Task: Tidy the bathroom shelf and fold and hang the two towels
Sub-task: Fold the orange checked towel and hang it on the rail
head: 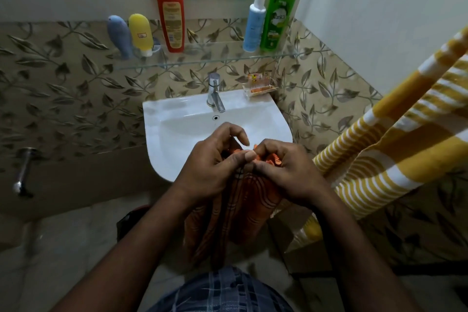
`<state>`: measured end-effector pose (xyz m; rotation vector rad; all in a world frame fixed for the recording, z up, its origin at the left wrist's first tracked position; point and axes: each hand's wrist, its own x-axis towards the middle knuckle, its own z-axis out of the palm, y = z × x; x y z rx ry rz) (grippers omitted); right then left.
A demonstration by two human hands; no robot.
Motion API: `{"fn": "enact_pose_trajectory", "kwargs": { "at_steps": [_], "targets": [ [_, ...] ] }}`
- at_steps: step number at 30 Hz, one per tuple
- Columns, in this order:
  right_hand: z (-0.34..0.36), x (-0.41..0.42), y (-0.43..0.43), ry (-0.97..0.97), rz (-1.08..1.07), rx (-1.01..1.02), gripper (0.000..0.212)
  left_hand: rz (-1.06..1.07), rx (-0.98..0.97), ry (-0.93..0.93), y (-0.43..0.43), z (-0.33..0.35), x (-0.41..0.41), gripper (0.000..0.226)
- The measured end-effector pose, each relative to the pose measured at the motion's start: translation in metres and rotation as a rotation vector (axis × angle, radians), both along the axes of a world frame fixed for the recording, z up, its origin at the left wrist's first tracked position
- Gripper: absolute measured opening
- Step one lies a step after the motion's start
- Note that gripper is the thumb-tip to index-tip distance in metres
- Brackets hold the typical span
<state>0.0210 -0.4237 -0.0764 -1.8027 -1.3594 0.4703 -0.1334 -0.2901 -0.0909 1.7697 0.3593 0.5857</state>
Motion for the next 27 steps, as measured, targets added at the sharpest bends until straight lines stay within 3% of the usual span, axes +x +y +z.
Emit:
{"fn": "enact_pose_trajectory", "kwargs": {
  "at_steps": [3, 7, 11, 15, 19, 23, 27],
  "targets": [
    [0.011, 0.000, -0.010, 0.026, -0.166, 0.114, 0.024, -0.047, -0.045, 0.110, 0.006, -0.011, -0.016, 0.034],
    [0.015, 0.014, -0.030, 0.071, -0.487, 0.268, 0.012, 0.002, -0.166, 0.116, 0.010, -0.028, -0.038, 0.020],
    [0.009, 0.013, -0.053, -0.122, -0.653, 0.118, 0.028, 0.097, -0.228, 0.104, 0.002, -0.035, -0.050, 0.015],
    [0.003, -0.008, -0.050, -0.277, -0.561, 0.020, 0.019, 0.141, -0.249, 0.023, -0.011, -0.026, -0.043, 0.007],
    [0.003, -0.030, -0.037, -0.225, -0.260, -0.078, 0.055, 0.037, -0.142, 0.018, -0.022, -0.012, -0.032, 0.004],
    [0.004, -0.026, -0.022, -0.140, -0.102, -0.074, 0.022, 0.055, -0.100, 0.006, -0.027, -0.005, -0.021, 0.003],
    [0.012, -0.001, -0.031, -0.192, -0.182, 0.045, 0.023, 0.057, -0.167, 0.075, -0.021, -0.013, -0.016, 0.019]
  ]
}}
